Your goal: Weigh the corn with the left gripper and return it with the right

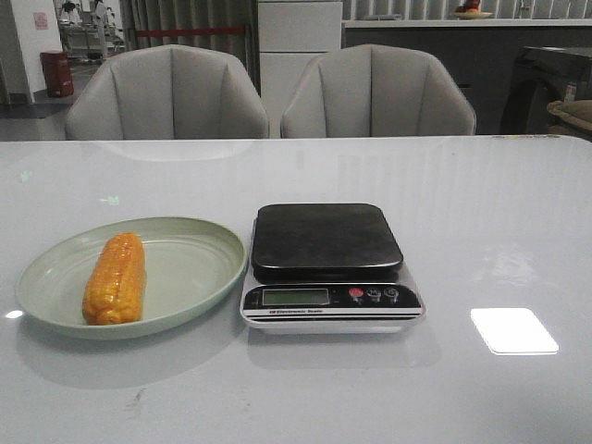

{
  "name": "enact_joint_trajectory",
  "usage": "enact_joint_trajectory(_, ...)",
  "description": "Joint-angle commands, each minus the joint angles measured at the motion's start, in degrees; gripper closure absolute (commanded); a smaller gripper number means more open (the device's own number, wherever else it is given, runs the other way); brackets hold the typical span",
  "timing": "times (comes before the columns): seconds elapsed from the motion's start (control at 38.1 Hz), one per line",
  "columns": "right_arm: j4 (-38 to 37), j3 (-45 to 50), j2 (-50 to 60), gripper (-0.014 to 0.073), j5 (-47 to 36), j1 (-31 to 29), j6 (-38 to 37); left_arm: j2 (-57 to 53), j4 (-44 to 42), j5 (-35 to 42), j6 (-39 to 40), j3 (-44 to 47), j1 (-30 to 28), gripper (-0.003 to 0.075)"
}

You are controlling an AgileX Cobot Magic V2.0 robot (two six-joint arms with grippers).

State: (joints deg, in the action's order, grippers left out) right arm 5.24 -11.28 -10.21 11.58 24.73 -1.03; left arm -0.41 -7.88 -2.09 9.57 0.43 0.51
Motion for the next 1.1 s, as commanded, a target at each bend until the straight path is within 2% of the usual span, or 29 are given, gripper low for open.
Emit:
enact_joint_trajectory(0.0, -0.7, -0.7, -0.6, 0.044, -4.9, -2.8, 0.7, -1.2, 0.6, 4.6, 0.4, 1.7, -0.1, 0.0607)
enact_joint_trajectory(0.24, -0.7, 4.7, 0.0, 0.044, -9.1, -18.0, 0.7, -1.2, 0.6, 4.6, 0.4, 1.7, -0.1, 0.0607)
enact_joint_trajectory(0.37, -0.7, 10.2, 6.0, 0.044, -13.0, -23.8, 0.7, -1.2, 0.6, 4.6, 0.4, 1.7, -0.1, 0.0607)
enact_joint_trajectory(0.47, -1.5, 13.1, 12.2, 0.044, -12.9, -24.8, 0.7, -1.2, 0.6, 4.6, 0.4, 1.7, -0.1, 0.0607)
enact_joint_trajectory(1.08, -2.1, 13.4, 11.8, 0.044, -13.8, -24.8, 0.7, -1.0, 0.6, 4.6, 0.4, 1.7, -0.1, 0.0607)
